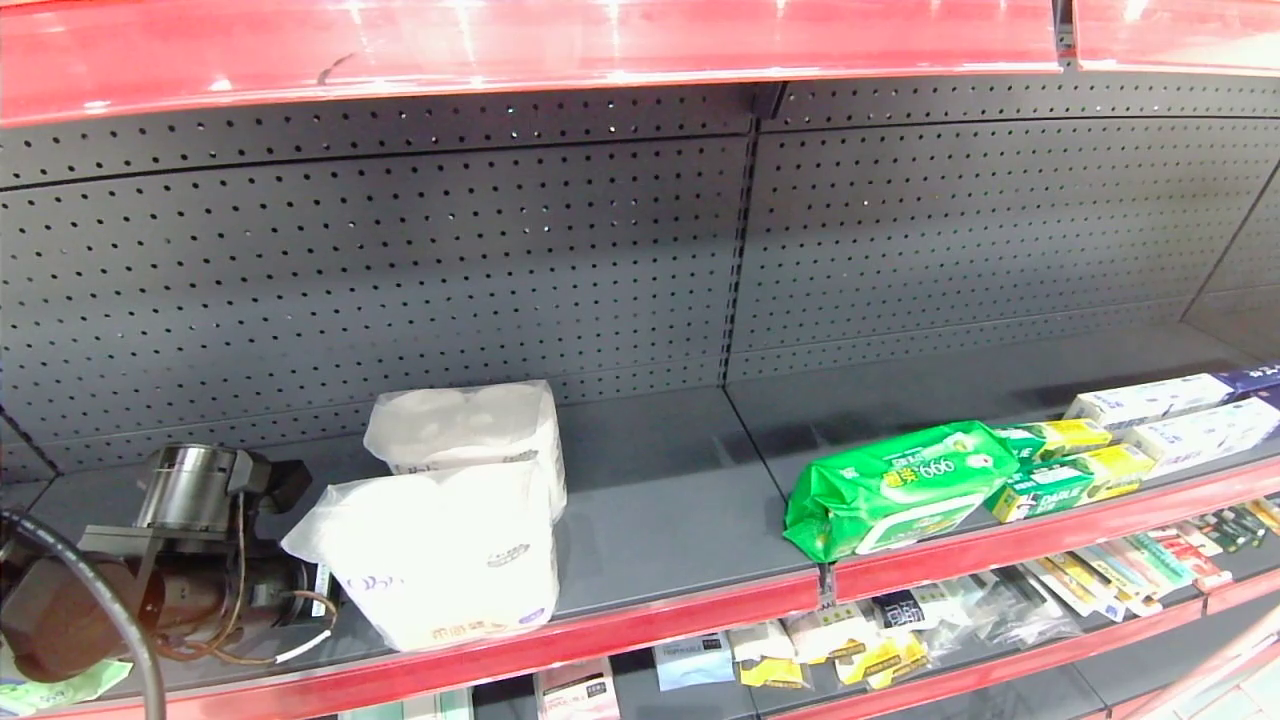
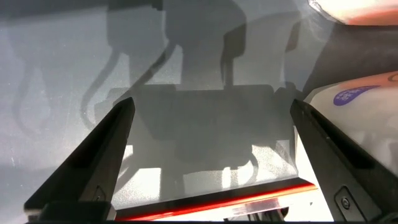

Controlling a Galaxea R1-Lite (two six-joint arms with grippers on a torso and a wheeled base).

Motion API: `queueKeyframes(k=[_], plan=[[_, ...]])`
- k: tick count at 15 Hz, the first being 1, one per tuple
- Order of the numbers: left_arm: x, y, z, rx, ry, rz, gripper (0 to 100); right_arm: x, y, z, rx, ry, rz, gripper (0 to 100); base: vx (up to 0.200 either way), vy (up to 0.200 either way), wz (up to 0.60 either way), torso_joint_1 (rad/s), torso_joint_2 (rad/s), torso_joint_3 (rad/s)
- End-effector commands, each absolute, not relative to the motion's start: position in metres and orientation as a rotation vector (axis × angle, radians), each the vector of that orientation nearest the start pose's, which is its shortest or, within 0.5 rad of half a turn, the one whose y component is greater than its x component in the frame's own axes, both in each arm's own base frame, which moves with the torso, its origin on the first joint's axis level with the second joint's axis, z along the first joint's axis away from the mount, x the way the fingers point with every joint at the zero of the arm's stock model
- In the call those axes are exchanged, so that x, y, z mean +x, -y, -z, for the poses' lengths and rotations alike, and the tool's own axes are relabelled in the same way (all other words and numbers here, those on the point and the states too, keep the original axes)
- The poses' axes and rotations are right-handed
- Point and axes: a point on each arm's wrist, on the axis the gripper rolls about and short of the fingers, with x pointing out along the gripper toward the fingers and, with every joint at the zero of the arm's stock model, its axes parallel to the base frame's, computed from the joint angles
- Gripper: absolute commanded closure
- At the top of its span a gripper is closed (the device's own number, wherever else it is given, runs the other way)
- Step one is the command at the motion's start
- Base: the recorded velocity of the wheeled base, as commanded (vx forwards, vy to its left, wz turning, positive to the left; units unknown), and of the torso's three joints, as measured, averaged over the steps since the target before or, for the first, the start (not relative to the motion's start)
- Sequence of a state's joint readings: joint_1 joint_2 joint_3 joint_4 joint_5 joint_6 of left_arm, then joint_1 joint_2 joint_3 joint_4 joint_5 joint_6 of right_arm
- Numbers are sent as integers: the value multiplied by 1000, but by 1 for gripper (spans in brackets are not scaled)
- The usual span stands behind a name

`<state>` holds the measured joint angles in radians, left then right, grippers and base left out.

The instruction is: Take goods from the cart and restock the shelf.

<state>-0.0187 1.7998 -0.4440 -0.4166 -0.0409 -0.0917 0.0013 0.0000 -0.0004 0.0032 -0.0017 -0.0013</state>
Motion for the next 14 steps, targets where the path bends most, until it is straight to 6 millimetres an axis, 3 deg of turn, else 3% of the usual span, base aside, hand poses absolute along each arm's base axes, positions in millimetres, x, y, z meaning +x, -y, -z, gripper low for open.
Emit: queueKeyframes(k=[1,4,5,6,8,14], plan=[[238,3,-60,-100,-917,3,0,-23,0,-75,-2,-5,0,0,0,0,0,0,0,0],[234,-3,-76,-110,-850,-18,0,-23,0,-75,-2,-5,2,0,0,0,0,0,0,0],[224,-3,-99,-105,-752,-9,0,-23,0,-75,-2,-5,0,0,0,0,0,0,0,0],[220,-3,-104,-94,-727,-4,0,-23,0,-75,-2,-5,0,0,0,0,0,0,0,0],[198,-2,-131,-45,-600,22,0,-23,0,-75,-2,-5,0,0,0,0,0,0,0,0],[126,1,-161,-24,-348,94,0,-23,0,-75,-2,-5,2,0,0,0,0,0,0,0]])
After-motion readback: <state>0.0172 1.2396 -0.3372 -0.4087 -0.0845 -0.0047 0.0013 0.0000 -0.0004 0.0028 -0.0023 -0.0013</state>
